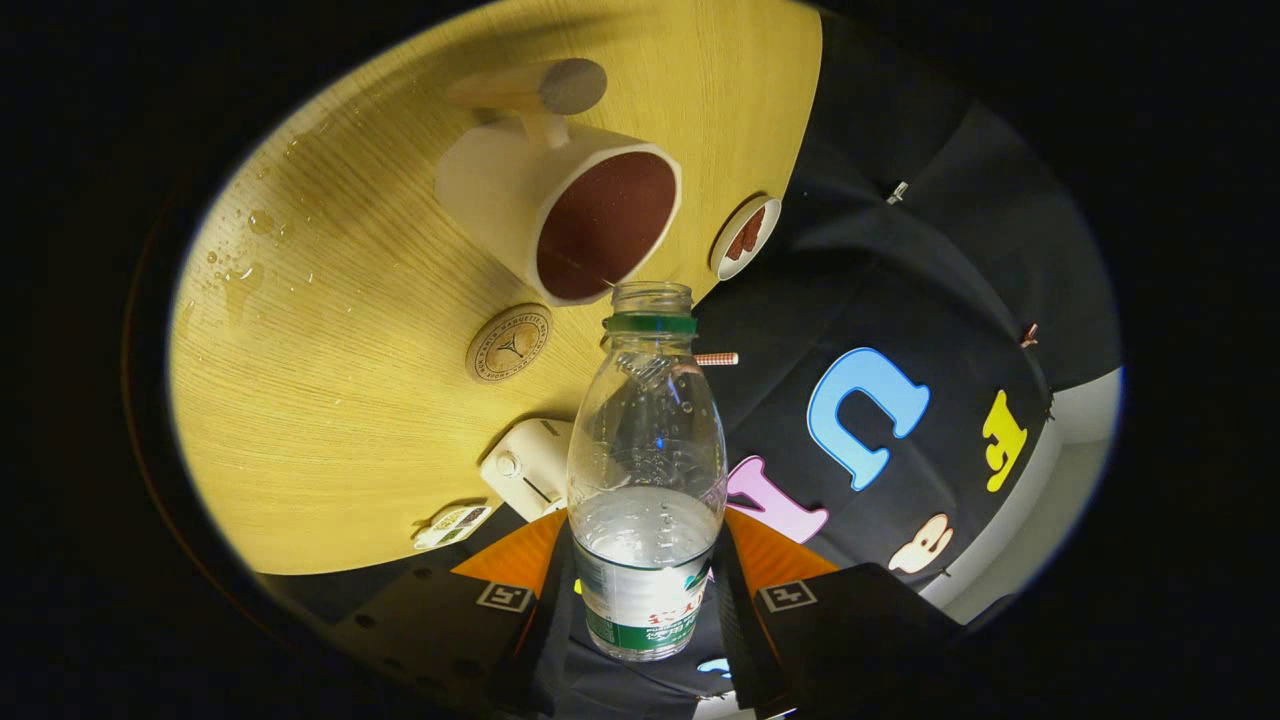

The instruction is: Take the bottle from table, then pour the juice into the cup, finally place the bottle on the coaster

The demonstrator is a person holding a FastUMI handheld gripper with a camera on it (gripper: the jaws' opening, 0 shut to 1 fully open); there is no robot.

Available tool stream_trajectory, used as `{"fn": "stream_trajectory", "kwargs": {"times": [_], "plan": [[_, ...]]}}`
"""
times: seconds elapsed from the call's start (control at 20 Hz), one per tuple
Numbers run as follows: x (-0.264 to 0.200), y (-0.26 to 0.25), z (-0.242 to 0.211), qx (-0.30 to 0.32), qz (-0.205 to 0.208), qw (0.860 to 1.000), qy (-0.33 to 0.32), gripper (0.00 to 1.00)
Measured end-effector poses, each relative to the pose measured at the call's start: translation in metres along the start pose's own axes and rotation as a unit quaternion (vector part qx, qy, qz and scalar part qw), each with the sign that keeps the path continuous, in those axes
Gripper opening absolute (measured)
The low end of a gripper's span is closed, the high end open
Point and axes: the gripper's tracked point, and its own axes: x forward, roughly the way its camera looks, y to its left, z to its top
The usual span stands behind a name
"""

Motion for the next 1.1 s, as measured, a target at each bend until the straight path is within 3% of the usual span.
{"fn": "stream_trajectory", "kwargs": {"times": [0.5,0.75,0.95,1.1], "plan": [[0.001,-0.004,0.002,0.001,-0.008,1.000,-0.014,0.67],[-0.001,0.002,0.000,0.036,-0.005,0.999,-0.014,0.67],[-0.003,0.007,-0.008,0.121,-0.007,0.993,-0.012,0.67],[-0.003,0.002,-0.017,0.229,-0.026,0.973,-0.008,0.67]]}}
